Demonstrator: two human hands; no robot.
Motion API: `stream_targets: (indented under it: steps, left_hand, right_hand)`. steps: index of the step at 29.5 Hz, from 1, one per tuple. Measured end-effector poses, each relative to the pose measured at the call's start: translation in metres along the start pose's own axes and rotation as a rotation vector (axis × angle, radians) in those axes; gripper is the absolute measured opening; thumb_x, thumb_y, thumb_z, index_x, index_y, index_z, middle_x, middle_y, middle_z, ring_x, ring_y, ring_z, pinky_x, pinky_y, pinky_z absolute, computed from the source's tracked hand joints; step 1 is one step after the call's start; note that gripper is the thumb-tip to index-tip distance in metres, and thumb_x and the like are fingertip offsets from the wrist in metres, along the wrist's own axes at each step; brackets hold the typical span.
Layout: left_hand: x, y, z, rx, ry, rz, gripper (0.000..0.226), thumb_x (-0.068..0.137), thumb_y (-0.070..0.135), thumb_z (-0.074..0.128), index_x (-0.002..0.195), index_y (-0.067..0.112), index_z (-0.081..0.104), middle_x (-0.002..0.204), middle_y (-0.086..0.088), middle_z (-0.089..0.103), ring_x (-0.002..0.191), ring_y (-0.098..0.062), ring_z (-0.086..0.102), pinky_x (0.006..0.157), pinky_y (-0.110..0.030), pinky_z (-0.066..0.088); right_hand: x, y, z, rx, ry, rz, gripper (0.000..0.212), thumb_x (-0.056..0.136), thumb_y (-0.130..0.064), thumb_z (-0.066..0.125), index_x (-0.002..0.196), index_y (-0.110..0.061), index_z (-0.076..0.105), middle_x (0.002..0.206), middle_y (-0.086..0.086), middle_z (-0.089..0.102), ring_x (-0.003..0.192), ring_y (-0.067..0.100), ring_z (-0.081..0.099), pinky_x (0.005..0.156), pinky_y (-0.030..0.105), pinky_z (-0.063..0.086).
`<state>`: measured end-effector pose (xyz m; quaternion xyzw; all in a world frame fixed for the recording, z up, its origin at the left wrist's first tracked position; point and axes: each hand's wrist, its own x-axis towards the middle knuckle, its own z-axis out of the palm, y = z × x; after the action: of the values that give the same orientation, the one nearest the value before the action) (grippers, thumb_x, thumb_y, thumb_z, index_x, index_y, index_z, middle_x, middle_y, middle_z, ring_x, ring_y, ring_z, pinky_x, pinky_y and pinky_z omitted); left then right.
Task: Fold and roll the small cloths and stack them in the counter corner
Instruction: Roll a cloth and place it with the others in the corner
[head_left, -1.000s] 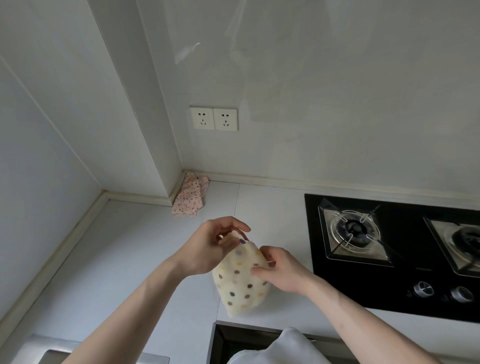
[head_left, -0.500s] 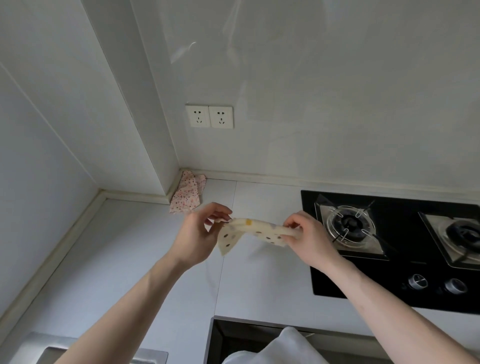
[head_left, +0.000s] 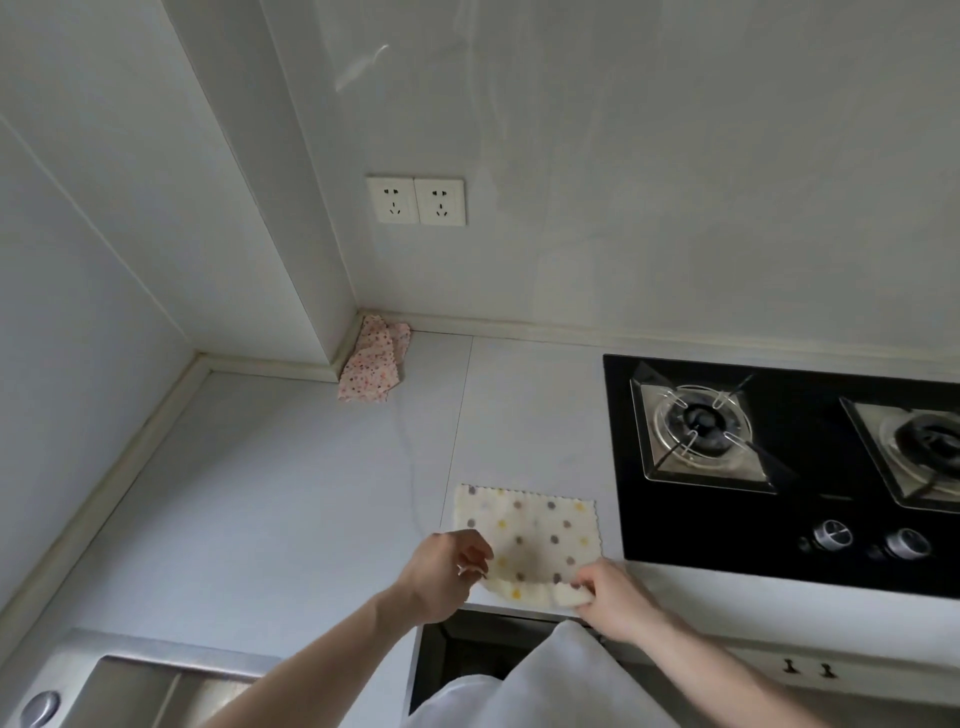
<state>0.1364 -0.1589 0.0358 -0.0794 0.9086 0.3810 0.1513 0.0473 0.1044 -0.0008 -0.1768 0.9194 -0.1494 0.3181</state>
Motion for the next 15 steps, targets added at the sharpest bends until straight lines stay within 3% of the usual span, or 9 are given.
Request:
stream_targets:
  steps: [3,6,8,11,15]
  left_hand:
    - [-0.001,-0.008,0.006,0.005,0.002,-0.024,0.020,0.093,0.018,0.067,0.099,0.037,0.066,0.094,0.016,0.073,0.085,-0.001,0.066,0.078,-0.016,0.053]
    - [0.000,-0.015,0.008,0.028,0.024,-0.050,0.012,0.094,0.025,0.067,0.102,0.033,0.069,0.097,0.017,0.071,0.082,0.003,0.063,0.069,-0.006,0.045]
    - [0.002,-0.017,0.006,0.047,0.035,-0.051,0.010,0.096,0.027,0.066,0.103,0.030,0.071,0.095,0.018,0.070,0.081,0.002,0.062,0.067,-0.007,0.044]
    - [0.010,-0.018,0.000,0.052,0.062,-0.068,0.006,0.097,0.033,0.065,0.092,0.034,0.068,0.093,0.018,0.071,0.080,-0.001,0.063,0.069,-0.012,0.047]
    - [0.029,-0.017,-0.009,0.048,0.106,-0.116,0.006,0.097,0.033,0.064,0.092,0.032,0.068,0.090,0.020,0.067,0.081,-0.007,0.064,0.068,-0.016,0.047]
  right_hand:
    - [-0.005,0.008,0.000,0.039,-0.002,0.025,0.012,0.082,-0.025,0.068,0.079,-0.034,0.061,0.094,-0.012,0.054,0.091,0.013,0.058,0.081,0.026,0.050]
    - [-0.006,0.017,-0.003,0.124,0.016,0.068,0.008,0.078,-0.026,0.069,0.080,-0.023,0.061,0.087,-0.006,0.063,0.082,0.014,0.062,0.071,0.028,0.050]
    - [-0.006,0.018,-0.009,0.186,0.035,0.080,0.014,0.079,-0.025,0.072,0.078,-0.026,0.058,0.081,-0.005,0.064,0.075,0.011,0.060,0.062,0.024,0.045]
    - [0.001,0.019,-0.018,0.279,0.085,0.090,0.021,0.076,-0.026,0.079,0.079,-0.031,0.059,0.082,-0.009,0.067,0.077,0.006,0.062,0.067,0.025,0.047]
    - [0.015,0.017,-0.030,0.373,0.160,0.125,0.023,0.080,-0.025,0.080,0.096,-0.027,0.063,0.101,-0.010,0.068,0.095,0.013,0.066,0.077,0.027,0.050]
